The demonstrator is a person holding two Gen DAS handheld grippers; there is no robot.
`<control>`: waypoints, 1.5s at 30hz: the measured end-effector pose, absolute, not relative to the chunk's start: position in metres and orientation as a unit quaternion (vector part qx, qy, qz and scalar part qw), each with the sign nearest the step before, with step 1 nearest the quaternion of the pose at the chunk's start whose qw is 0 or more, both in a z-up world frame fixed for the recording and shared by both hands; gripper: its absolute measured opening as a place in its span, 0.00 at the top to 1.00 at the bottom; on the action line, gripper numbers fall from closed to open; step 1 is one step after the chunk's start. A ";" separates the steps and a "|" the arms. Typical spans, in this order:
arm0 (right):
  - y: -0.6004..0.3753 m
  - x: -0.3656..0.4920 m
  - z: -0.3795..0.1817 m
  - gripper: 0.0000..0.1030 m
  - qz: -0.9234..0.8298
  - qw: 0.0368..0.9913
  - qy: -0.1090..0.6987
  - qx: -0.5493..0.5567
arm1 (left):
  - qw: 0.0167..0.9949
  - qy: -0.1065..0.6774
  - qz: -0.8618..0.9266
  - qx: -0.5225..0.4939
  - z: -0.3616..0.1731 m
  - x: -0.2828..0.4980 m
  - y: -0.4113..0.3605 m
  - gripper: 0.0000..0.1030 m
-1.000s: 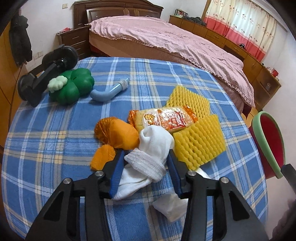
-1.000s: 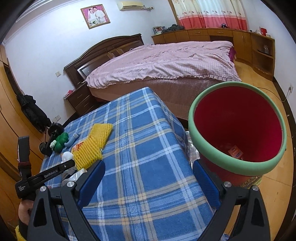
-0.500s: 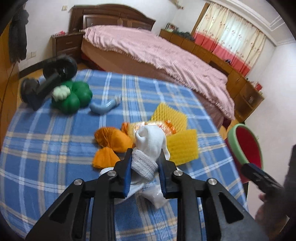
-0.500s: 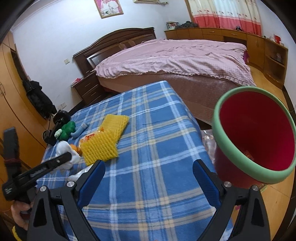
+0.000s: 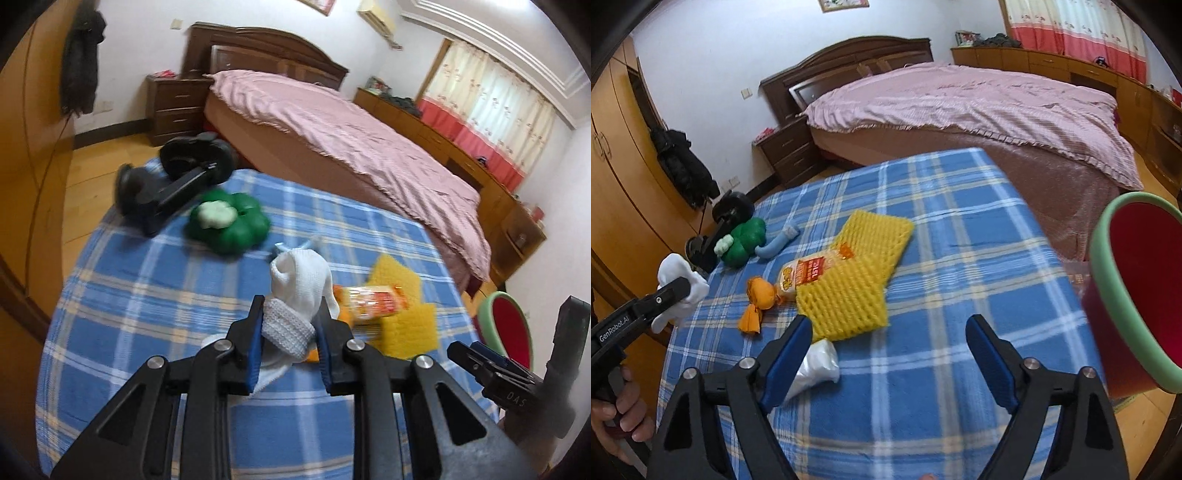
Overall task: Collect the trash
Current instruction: 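Close left tool on white sock while right tool grasps yellow foam net, then carry the white sock and yellow foam net over the red bucket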
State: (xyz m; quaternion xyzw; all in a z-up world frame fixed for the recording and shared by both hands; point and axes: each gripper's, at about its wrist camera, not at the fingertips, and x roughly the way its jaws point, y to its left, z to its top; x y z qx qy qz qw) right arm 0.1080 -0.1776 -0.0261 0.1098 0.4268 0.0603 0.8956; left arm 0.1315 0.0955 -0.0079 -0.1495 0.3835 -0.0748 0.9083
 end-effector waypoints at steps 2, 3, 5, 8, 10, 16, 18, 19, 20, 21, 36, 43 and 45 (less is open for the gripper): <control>-0.170 0.116 -0.032 0.19 0.060 0.892 0.436 0.105 | 0.908 0.386 -0.064 -0.151 -0.014 0.135 0.103 0.76; -0.168 0.118 -0.034 0.20 0.061 0.891 0.439 0.103 | 0.908 0.387 -0.057 -0.151 -0.018 0.137 0.107 0.76; -0.162 0.125 -0.041 0.24 0.062 0.886 0.448 0.101 | 0.906 0.390 -0.052 -0.157 -0.024 0.140 0.113 0.76; -0.160 0.129 -0.047 0.28 0.062 0.885 0.449 0.108 | 0.903 0.394 -0.049 -0.168 -0.031 0.143 0.122 0.76; -0.160 0.132 -0.050 0.34 0.059 0.883 0.453 0.110 | 0.901 0.395 -0.045 -0.172 -0.036 0.145 0.125 0.76; -0.161 0.135 -0.058 0.47 0.062 0.875 0.465 0.121 | 0.898 0.399 -0.048 -0.179 -0.042 0.150 0.131 0.76; -0.160 0.135 -0.058 0.54 0.068 0.873 0.466 0.126 | 0.898 0.400 -0.051 -0.178 -0.042 0.151 0.129 0.76; -0.159 0.135 -0.059 0.55 0.070 0.872 0.467 0.126 | 0.897 0.401 -0.052 -0.178 -0.042 0.151 0.128 0.76; -0.158 0.134 -0.059 0.59 0.074 0.871 0.469 0.124 | 0.897 0.400 -0.053 -0.178 -0.042 0.151 0.127 0.76; -0.157 0.134 -0.059 0.65 0.080 0.870 0.469 0.126 | 0.898 0.400 -0.055 -0.177 -0.041 0.152 0.126 0.76; -0.156 0.105 -0.045 0.89 0.107 0.880 0.443 0.135 | 0.902 0.394 -0.065 -0.168 -0.025 0.138 0.110 0.76; -0.169 0.088 -0.024 0.89 0.102 0.896 0.405 0.150 | 0.906 0.385 -0.071 -0.163 -0.013 0.129 0.101 0.76; -0.174 0.083 -0.018 0.89 0.097 0.901 0.394 0.155 | 0.908 0.380 -0.076 -0.162 -0.008 0.125 0.097 0.76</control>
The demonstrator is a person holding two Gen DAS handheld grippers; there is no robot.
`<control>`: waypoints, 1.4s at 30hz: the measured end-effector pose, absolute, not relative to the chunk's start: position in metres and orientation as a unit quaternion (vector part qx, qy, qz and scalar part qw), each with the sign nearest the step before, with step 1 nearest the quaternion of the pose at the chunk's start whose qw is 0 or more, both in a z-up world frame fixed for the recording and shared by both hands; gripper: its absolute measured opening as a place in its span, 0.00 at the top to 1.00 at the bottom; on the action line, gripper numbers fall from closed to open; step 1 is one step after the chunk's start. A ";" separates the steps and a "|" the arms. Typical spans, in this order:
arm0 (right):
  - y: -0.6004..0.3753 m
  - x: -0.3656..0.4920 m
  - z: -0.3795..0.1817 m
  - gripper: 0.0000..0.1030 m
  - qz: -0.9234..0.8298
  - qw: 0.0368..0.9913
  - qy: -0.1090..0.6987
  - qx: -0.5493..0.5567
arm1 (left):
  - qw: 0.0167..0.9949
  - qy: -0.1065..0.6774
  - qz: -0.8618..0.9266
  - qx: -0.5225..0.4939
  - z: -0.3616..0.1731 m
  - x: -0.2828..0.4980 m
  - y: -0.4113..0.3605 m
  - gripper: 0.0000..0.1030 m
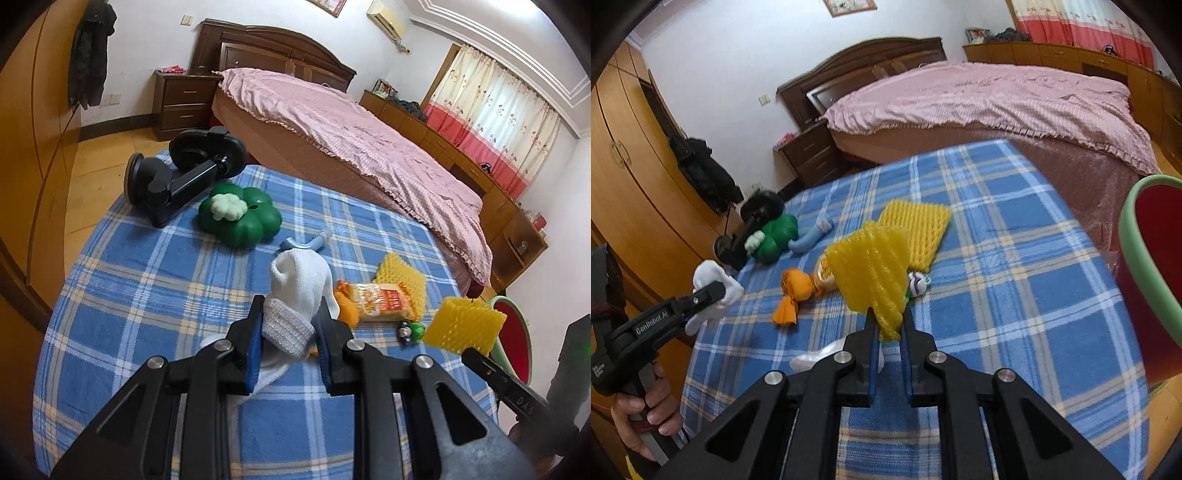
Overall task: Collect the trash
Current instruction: 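Carry the white sock and yellow foam net over the red bucket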
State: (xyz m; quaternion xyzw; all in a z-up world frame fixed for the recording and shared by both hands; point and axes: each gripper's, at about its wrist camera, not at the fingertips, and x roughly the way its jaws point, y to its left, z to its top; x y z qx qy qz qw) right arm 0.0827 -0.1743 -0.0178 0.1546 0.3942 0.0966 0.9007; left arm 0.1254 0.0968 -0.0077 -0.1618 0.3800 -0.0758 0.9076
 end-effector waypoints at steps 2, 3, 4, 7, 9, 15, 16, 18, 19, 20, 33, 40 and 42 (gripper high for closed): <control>-0.181 0.076 -0.011 0.89 0.090 0.906 0.382 0.160 | 0.909 0.376 -0.082 -0.161 -0.004 0.123 0.093 0.76; -0.183 0.073 -0.008 0.89 0.087 0.909 0.376 0.161 | 0.909 0.374 -0.088 -0.159 -0.001 0.122 0.089 0.76; -0.186 0.069 -0.005 0.89 0.083 0.911 0.370 0.163 | 0.910 0.373 -0.092 -0.157 0.001 0.121 0.087 0.76; -0.198 0.057 0.003 0.89 0.069 0.918 0.352 0.171 | 0.910 0.372 -0.108 -0.150 0.005 0.120 0.075 0.76; -0.206 0.049 0.008 0.89 0.058 0.922 0.340 0.177 | 0.907 0.375 -0.118 -0.147 0.006 0.120 0.067 0.76; -0.234 0.033 0.014 0.89 0.029 0.927 0.318 0.197 | 0.904 0.377 -0.149 -0.137 0.012 0.118 0.041 0.76; -0.238 0.031 0.014 0.89 0.025 0.927 0.316 0.200 | 0.903 0.377 -0.156 -0.132 0.013 0.117 0.035 0.76; -0.246 0.027 0.016 0.89 0.016 0.928 0.309 0.207 | 0.902 0.378 -0.167 -0.126 0.016 0.116 0.025 0.76; -0.250 0.025 0.017 0.89 0.011 0.929 0.305 0.210 | 0.901 0.379 -0.172 -0.124 0.017 0.115 0.021 0.76; -0.256 0.022 0.018 0.89 0.006 0.929 0.301 0.214 | 0.900 0.379 -0.178 -0.120 0.019 0.116 0.014 0.76; -0.322 -0.014 0.020 0.89 -0.069 0.927 0.264 0.259 | 0.879 0.391 -0.262 -0.070 0.029 0.120 -0.071 0.76; -0.358 -0.035 0.016 0.89 -0.116 0.919 0.253 0.278 | 0.869 0.392 -0.298 -0.047 0.035 0.124 -0.119 0.76; -0.369 -0.039 0.013 0.89 -0.131 0.917 0.251 0.282 | 0.866 0.392 -0.306 -0.041 0.036 0.125 -0.132 0.76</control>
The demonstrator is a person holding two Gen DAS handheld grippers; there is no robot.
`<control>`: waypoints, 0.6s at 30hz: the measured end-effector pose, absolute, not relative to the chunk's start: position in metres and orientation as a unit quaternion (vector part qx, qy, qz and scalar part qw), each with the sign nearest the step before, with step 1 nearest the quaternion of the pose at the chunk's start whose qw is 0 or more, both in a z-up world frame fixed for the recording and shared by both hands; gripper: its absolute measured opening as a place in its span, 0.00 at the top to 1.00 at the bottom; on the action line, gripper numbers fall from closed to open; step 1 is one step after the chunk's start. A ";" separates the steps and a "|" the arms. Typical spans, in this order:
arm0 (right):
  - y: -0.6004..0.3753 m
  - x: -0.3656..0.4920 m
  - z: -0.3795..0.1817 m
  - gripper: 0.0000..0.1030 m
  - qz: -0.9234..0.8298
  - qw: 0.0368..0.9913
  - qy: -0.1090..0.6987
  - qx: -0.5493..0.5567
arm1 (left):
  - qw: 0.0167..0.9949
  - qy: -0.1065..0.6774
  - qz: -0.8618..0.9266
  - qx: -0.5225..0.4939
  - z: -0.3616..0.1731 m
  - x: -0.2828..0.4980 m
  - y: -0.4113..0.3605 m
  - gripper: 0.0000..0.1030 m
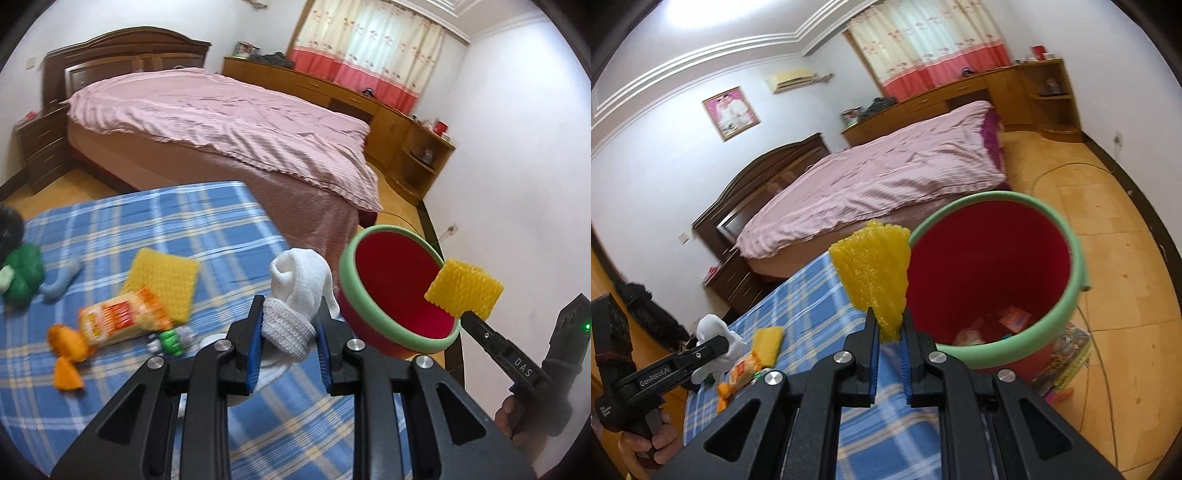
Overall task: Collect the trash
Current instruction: 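Carry the white sock and yellow foam net over the red bucket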
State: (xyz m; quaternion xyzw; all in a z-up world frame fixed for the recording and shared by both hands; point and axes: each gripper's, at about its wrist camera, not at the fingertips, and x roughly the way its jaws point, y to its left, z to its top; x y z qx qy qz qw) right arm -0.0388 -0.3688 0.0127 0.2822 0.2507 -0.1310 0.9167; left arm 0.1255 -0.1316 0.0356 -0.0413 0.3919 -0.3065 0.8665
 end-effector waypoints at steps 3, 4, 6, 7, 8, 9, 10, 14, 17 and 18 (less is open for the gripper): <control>-0.383 -0.045 0.008 0.89 -0.152 0.913 0.248 0.285 | 0.862 0.393 -0.319 -0.029 0.036 0.128 -0.151 0.76; -0.387 -0.046 0.006 0.89 -0.158 0.913 0.248 0.283 | 0.860 0.394 -0.325 -0.025 0.035 0.129 -0.158 0.76; -0.395 -0.049 0.003 0.89 -0.170 0.911 0.248 0.282 | 0.855 0.396 -0.335 -0.021 0.034 0.129 -0.173 0.76; -0.397 -0.050 0.002 0.89 -0.174 0.911 0.248 0.281 | 0.853 0.397 -0.338 -0.019 0.033 0.130 -0.178 0.76; -0.400 -0.051 0.000 0.89 -0.179 0.910 0.249 0.279 | 0.850 0.399 -0.344 -0.017 0.031 0.130 -0.187 0.76; -0.404 -0.051 -0.002 0.89 -0.185 0.909 0.249 0.277 | 0.847 0.400 -0.348 -0.015 0.030 0.130 -0.192 0.76; -0.407 -0.052 -0.003 0.89 -0.190 0.909 0.249 0.275 | 0.844 0.402 -0.355 -0.011 0.029 0.130 -0.200 0.76; -0.418 -0.050 -0.010 0.88 -0.206 0.907 0.252 0.268 | 0.837 0.402 -0.372 0.004 0.024 0.129 -0.225 0.76; -0.426 -0.049 -0.016 0.88 -0.214 0.904 0.255 0.267 | 0.830 0.405 -0.384 0.012 0.019 0.129 -0.244 0.76; -0.428 -0.048 -0.018 0.88 -0.216 0.903 0.257 0.267 | 0.828 0.406 -0.387 0.014 0.017 0.129 -0.248 0.76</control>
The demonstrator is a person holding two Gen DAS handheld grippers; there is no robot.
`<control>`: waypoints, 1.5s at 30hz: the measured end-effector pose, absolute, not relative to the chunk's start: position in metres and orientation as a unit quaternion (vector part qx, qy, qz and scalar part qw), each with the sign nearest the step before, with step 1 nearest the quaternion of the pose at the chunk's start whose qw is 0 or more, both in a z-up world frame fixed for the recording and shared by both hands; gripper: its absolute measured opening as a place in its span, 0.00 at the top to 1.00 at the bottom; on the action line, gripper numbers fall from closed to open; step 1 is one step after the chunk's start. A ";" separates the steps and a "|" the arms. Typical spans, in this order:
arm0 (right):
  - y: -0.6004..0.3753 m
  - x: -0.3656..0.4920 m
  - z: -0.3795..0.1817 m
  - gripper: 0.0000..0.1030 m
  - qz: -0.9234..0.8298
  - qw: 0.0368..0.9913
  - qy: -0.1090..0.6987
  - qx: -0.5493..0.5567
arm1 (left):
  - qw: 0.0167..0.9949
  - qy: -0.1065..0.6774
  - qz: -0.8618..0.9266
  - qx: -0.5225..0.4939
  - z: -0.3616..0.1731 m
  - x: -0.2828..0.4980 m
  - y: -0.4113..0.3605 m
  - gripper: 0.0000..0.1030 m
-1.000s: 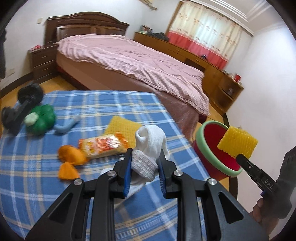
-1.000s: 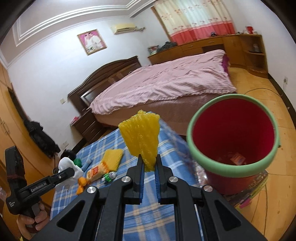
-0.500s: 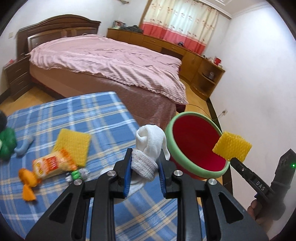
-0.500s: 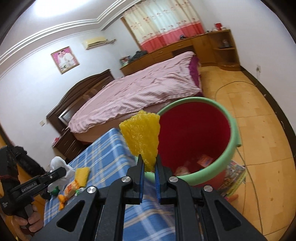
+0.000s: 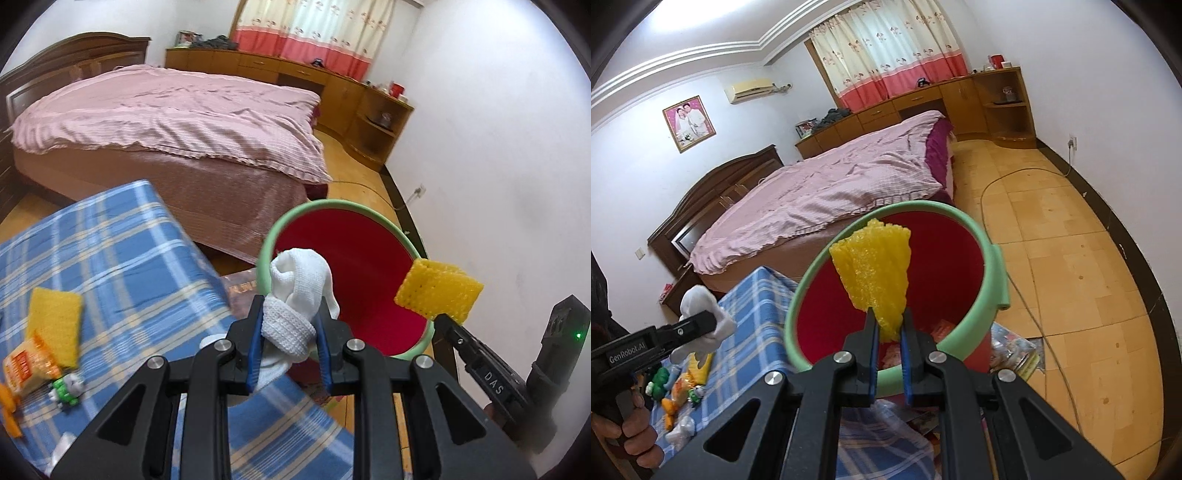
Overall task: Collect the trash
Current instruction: 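Carry the white sock and yellow foam net over the red bucket, then open both tools to drop sock and foam net into the bucket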
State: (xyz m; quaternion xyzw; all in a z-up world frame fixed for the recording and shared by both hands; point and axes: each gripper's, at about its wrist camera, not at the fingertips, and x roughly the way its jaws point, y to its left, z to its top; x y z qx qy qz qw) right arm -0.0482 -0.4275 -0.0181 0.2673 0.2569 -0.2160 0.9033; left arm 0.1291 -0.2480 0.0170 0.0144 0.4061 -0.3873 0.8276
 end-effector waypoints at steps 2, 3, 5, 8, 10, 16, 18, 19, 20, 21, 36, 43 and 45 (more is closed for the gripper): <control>-0.431 -0.048 -0.021 0.88 -0.219 0.902 0.259 0.268 | 0.821 0.411 -0.395 0.019 0.012 0.130 -0.260 0.76; -0.433 -0.048 -0.023 0.88 -0.221 0.901 0.260 0.269 | 0.819 0.413 -0.398 0.021 0.009 0.130 -0.265 0.76; -0.435 -0.049 -0.026 0.88 -0.225 0.899 0.261 0.271 | 0.813 0.419 -0.403 0.027 0.003 0.132 -0.275 0.76; -0.440 -0.048 -0.030 0.88 -0.227 0.898 0.264 0.270 | 0.806 0.428 -0.407 0.033 -0.007 0.133 -0.286 0.76; -0.441 -0.047 -0.032 0.88 -0.228 0.897 0.266 0.268 | 0.804 0.431 -0.408 0.036 -0.011 0.134 -0.290 0.76; -0.445 -0.043 -0.039 0.85 -0.224 0.893 0.272 0.279 | 0.806 0.433 -0.401 0.038 -0.015 0.137 -0.295 0.64; -0.446 -0.043 -0.039 0.85 -0.222 0.893 0.270 0.284 | 0.808 0.436 -0.395 0.032 -0.015 0.138 -0.295 0.60; -0.446 -0.043 -0.039 0.84 -0.220 0.893 0.270 0.285 | 0.809 0.436 -0.394 0.030 -0.015 0.138 -0.294 0.58; -0.447 -0.043 -0.039 0.84 -0.220 0.893 0.270 0.284 | 0.808 0.438 -0.392 0.028 -0.015 0.139 -0.294 0.57; -0.447 -0.044 -0.039 0.82 -0.220 0.893 0.270 0.284 | 0.807 0.441 -0.391 0.027 -0.016 0.140 -0.295 0.56; -0.443 -0.046 -0.034 0.55 -0.218 0.897 0.259 0.284 | 0.811 0.432 -0.393 0.022 -0.005 0.138 -0.289 0.52; -0.434 -0.050 -0.020 0.39 -0.207 0.904 0.251 0.278 | 0.826 0.427 -0.367 0.009 0.006 0.138 -0.264 0.52; -0.429 -0.051 -0.014 0.36 -0.202 0.907 0.247 0.275 | 0.832 0.423 -0.360 0.007 0.010 0.137 -0.255 0.52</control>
